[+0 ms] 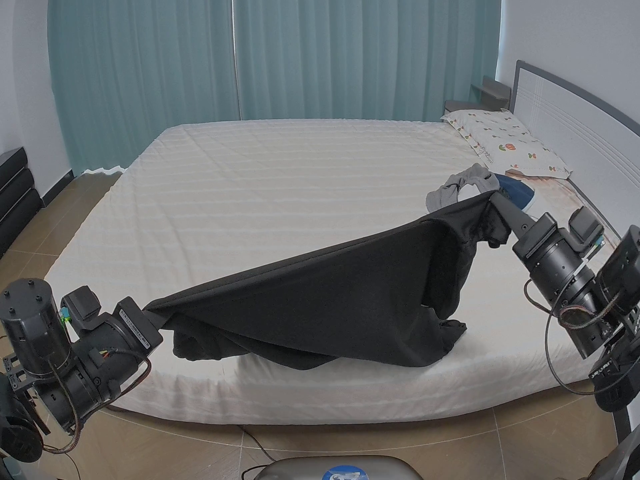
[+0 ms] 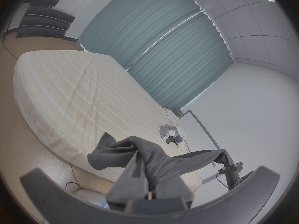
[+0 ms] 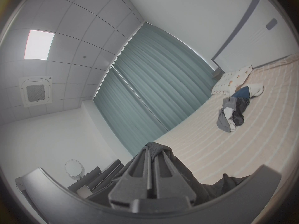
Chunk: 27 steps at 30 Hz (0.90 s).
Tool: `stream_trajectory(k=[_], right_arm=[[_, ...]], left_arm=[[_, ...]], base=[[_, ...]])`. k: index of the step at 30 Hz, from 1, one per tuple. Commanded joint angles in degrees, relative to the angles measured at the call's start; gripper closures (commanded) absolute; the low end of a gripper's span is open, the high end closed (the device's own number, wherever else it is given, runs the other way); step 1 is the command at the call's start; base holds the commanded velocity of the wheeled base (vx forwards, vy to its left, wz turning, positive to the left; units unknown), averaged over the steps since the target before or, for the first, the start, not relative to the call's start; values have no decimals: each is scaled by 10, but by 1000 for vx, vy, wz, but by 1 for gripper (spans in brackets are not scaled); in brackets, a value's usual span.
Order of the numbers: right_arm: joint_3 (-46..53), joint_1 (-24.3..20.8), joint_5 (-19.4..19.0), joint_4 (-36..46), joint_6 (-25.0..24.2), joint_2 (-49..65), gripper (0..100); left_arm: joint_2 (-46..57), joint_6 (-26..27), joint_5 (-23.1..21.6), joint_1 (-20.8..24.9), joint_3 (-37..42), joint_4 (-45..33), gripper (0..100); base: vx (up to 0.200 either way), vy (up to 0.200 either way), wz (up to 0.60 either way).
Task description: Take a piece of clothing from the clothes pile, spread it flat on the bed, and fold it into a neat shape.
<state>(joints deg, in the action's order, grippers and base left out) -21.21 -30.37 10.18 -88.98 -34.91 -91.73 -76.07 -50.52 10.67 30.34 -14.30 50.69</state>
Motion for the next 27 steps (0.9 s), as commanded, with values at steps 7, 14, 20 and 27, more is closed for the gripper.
stream_trajectory(k=[7, 14, 20, 27], right_arm=[[-20, -35, -5, 34, 62, 149, 100], [-189, 7, -9, 176, 68, 169, 100], [-311, 87, -39, 281, 58, 124, 100], [-360, 123, -43, 288, 56, 16, 100]], left_arm=[[115, 26, 1, 5, -65, -77, 100], [124, 26, 0, 0, -211, -247, 100], [43, 24, -14, -42, -242, -256, 100], [-23, 9, -35, -56, -246, -239, 100]], base=[[0, 0, 0], [0, 0, 0], [0, 0, 0], [29, 0, 0]])
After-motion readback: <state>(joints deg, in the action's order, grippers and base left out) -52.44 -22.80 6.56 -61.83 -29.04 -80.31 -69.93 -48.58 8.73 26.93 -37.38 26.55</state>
